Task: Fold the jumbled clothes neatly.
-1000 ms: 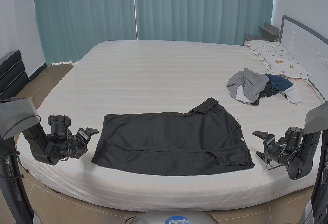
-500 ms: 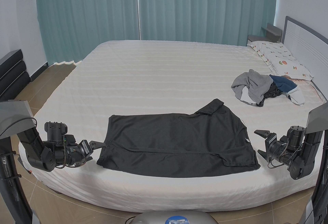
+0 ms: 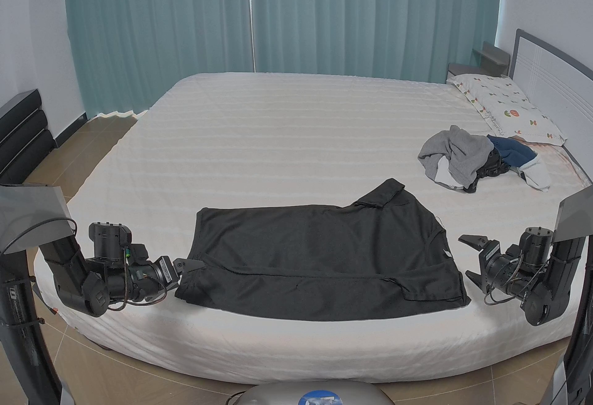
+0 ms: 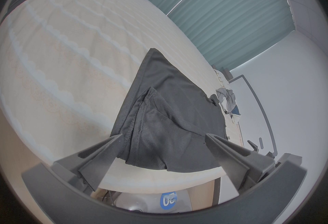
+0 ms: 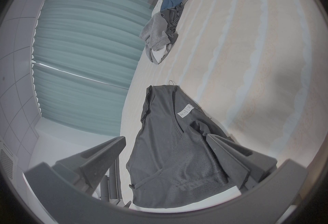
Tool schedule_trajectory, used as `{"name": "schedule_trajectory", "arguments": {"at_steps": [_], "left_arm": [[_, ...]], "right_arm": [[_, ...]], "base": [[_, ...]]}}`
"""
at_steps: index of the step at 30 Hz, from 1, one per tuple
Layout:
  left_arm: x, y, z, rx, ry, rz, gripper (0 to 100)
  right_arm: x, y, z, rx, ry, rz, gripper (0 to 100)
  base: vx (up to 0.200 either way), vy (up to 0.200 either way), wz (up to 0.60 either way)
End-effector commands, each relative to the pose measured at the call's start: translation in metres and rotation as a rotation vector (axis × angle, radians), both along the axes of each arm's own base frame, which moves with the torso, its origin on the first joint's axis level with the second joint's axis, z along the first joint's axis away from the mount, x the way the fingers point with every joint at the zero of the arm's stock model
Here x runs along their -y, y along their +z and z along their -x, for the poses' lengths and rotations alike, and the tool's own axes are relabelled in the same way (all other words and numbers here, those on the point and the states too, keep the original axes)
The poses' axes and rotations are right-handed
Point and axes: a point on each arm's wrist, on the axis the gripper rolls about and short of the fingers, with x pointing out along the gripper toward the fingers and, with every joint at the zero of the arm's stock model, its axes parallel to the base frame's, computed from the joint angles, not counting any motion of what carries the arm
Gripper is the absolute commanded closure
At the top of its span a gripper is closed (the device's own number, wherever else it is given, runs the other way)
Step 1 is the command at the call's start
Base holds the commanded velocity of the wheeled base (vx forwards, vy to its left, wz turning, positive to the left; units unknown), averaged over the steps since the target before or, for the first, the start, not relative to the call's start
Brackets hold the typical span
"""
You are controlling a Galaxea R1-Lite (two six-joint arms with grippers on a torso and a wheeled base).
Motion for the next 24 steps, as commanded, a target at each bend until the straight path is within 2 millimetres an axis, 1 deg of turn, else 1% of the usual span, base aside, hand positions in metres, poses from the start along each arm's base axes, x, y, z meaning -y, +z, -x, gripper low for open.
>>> {"name": "schedule_trajectory", "arguments": {"at_steps": [1,6,12,13,14,16,17,20,24], "left_arm": [[0.002,-0.008,0.0,-0.021,-0.004,-0.003,0],[0.001,-0.014,-0.002,-0.028,-0.003,-0.014,0],[0.001,-0.016,0.0,-0.036,-0.003,-0.016,0],[0.0,-0.016,0.002,-0.041,-0.004,-0.017,100],[0.0,-0.016,0.002,-0.041,-0.004,-0.017,100],[-0.004,-0.019,0.01,-0.06,-0.004,-0.032,100],[-0.004,-0.019,0.01,-0.061,-0.005,-0.033,100],[-0.013,-0.022,0.02,-0.068,0.002,-0.059,100],[-0.019,-0.025,0.027,-0.07,-0.008,-0.092,100]], "right_arm": [[-0.002,0.002,0.0,0.015,0.007,0.0,0],[-0.002,0.001,0.001,0.01,0.01,-0.001,0],[-0.002,0.002,0.001,0.01,0.007,0.0,0],[-0.002,0.001,0.002,0.009,0.007,0.0,0],[-0.002,0.001,0.002,0.009,0.007,0.0,0],[-0.001,0.003,0.001,0.015,0.008,-0.003,0],[-0.001,0.003,0.001,0.015,0.006,-0.003,0],[0.002,0.004,0.002,0.017,0.024,-0.014,0],[0.002,0.004,0.002,0.017,0.025,-0.015,0]], "base": [[0.0,0.0,0.0],[0.0,0.0,0.0],[0.0,0.0,0.0],[0.0,0.0,0.0],[0.0,0.0,0.0],[0.0,0.0,0.0],[0.0,0.0,0.0],[0.0,0.0,0.0],[0.0,0.0,0.0]]}}
